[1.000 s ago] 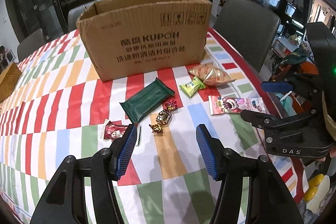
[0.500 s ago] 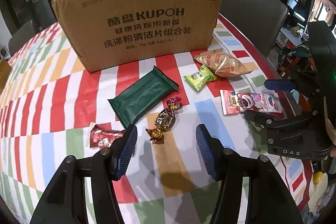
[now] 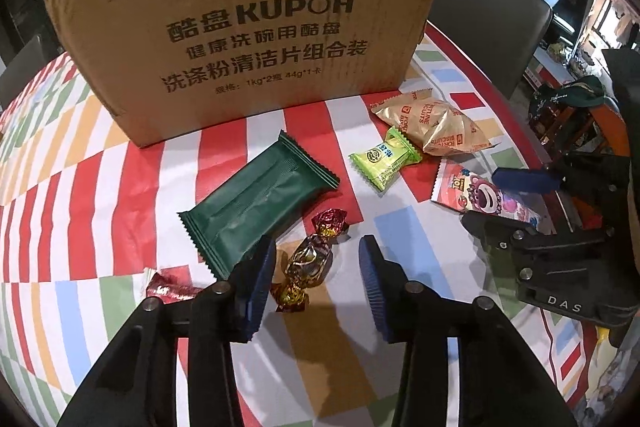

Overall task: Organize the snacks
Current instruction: 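Grasp the gold-wrapped candies with the left tool while the right tool grasps the pink Lotso packet, then carry the candies and pink packet over the box and open both tools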

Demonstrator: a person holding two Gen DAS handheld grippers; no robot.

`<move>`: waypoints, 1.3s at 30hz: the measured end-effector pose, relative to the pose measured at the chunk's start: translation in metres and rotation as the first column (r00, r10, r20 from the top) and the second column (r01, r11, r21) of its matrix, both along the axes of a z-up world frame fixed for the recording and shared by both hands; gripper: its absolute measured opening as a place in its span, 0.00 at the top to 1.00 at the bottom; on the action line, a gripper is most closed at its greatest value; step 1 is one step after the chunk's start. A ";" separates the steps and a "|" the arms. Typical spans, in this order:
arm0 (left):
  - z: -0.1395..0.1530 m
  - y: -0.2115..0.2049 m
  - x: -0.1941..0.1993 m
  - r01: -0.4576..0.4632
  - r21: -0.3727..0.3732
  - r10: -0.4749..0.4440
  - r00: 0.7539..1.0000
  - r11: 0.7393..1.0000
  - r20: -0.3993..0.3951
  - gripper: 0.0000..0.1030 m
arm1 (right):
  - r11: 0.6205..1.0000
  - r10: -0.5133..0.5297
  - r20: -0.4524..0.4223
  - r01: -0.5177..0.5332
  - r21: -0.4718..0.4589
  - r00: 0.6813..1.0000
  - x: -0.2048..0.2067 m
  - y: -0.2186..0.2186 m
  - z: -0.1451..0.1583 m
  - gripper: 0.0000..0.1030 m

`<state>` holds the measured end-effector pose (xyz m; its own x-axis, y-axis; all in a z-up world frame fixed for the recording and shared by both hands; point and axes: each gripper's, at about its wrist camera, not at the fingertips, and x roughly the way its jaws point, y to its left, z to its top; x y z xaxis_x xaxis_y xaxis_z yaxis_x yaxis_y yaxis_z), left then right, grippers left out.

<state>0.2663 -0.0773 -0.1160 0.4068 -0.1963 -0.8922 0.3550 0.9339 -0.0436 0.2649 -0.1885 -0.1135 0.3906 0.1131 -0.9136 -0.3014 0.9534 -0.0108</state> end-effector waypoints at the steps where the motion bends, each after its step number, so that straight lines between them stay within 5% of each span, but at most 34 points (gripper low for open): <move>1: -0.001 -0.001 0.001 -0.001 -0.001 0.001 1.000 1.000 -0.005 0.63 | 1.000 0.001 0.001 -0.001 0.004 1.000 0.000 0.000 0.000 0.58; 4: -0.006 0.002 0.003 -0.007 -0.011 0.006 1.000 1.000 -0.024 0.67 | 1.000 -0.004 0.003 0.004 0.015 1.000 -0.001 0.003 0.001 0.67; 10: -0.010 0.002 0.003 -0.009 -0.015 0.009 1.000 1.000 -0.029 0.80 | 1.000 -0.017 0.013 0.017 0.025 1.000 -0.005 0.006 0.002 0.69; 20: 0.000 -0.001 -0.012 -0.007 -0.067 0.007 1.000 0.998 -0.008 0.81 | 0.998 -0.027 0.025 0.025 0.051 0.999 -0.018 0.008 0.010 0.69; 39: 0.095 0.024 -0.043 -0.038 -0.177 0.072 0.978 0.984 0.195 0.81 | 0.990 -0.052 0.201 0.023 0.142 0.978 -0.031 0.022 0.086 0.69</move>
<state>0.2231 -0.0531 -0.0215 0.5879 -0.3115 -0.7465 0.3211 0.9369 -0.1380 0.2335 -0.1667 -0.0272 0.5728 0.2139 -0.7913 -0.2703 0.9607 0.0640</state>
